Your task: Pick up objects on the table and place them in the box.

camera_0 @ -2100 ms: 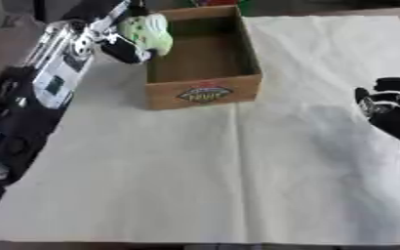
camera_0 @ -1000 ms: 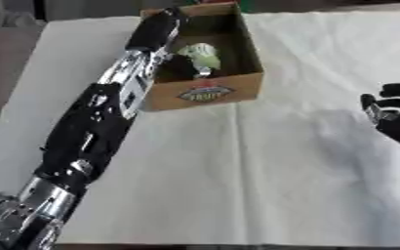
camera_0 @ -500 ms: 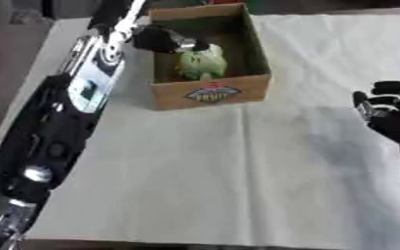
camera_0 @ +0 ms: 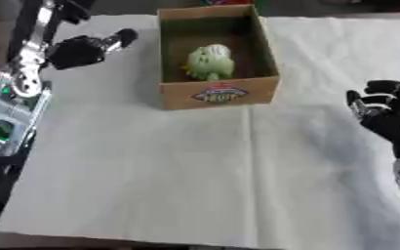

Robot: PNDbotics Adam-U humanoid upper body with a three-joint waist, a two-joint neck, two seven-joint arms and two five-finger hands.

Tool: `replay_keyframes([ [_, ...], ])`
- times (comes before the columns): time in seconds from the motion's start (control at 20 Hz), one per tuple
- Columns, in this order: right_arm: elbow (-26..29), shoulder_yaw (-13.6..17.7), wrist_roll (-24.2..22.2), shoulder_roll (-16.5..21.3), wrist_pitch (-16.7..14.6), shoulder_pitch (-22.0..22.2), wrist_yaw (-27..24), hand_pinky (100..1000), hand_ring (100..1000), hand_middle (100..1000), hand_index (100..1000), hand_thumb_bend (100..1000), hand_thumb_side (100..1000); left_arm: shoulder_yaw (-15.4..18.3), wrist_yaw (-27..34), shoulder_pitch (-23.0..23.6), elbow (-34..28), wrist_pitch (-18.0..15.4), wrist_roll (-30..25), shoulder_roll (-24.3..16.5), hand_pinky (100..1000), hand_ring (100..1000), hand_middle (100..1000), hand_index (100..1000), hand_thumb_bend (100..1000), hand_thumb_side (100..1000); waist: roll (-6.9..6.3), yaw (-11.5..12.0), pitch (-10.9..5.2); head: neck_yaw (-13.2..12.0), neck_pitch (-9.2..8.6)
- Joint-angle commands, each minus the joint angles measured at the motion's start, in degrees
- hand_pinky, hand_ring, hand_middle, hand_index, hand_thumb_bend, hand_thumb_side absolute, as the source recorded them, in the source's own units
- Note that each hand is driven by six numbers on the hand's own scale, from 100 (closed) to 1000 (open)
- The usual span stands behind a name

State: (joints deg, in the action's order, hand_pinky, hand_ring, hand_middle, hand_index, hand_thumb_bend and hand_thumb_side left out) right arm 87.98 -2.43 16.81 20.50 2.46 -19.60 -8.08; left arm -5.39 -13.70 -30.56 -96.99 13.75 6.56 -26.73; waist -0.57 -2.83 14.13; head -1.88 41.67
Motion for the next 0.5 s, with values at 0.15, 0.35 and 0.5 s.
replay_keyframes([
  [0.15, 0.86, 0.74, 0.41, 1.02, -0.14, -0.65, -0.12, 577, 609, 589, 646, 374, 100, 2.67, 6.1, 3.68, -3.67, -0.04, 0.67, -0.27, 672, 610, 584, 696, 728, 409, 0.02, 0.01, -0.88, 0.32, -0.6],
  [0.35, 0.85, 0.82, 0.51, 1.06, -0.17, -0.59, -0.13, 577, 609, 589, 646, 374, 100, 3.55, 9.23, 5.92, -3.9, -0.24, 0.64, 0.9, 670, 605, 581, 696, 714, 407, 0.13, 0.41, -0.85, 0.29, -0.55],
  [0.5, 0.87, 0.82, 0.53, 0.98, -0.19, -0.6, -0.18, 577, 609, 589, 646, 374, 100, 3.75, 10.07, 6.7, -3.7, -0.41, 0.46, 1.44, 669, 602, 578, 695, 711, 410, 0.12, 0.34, -0.87, 0.28, -0.53],
])
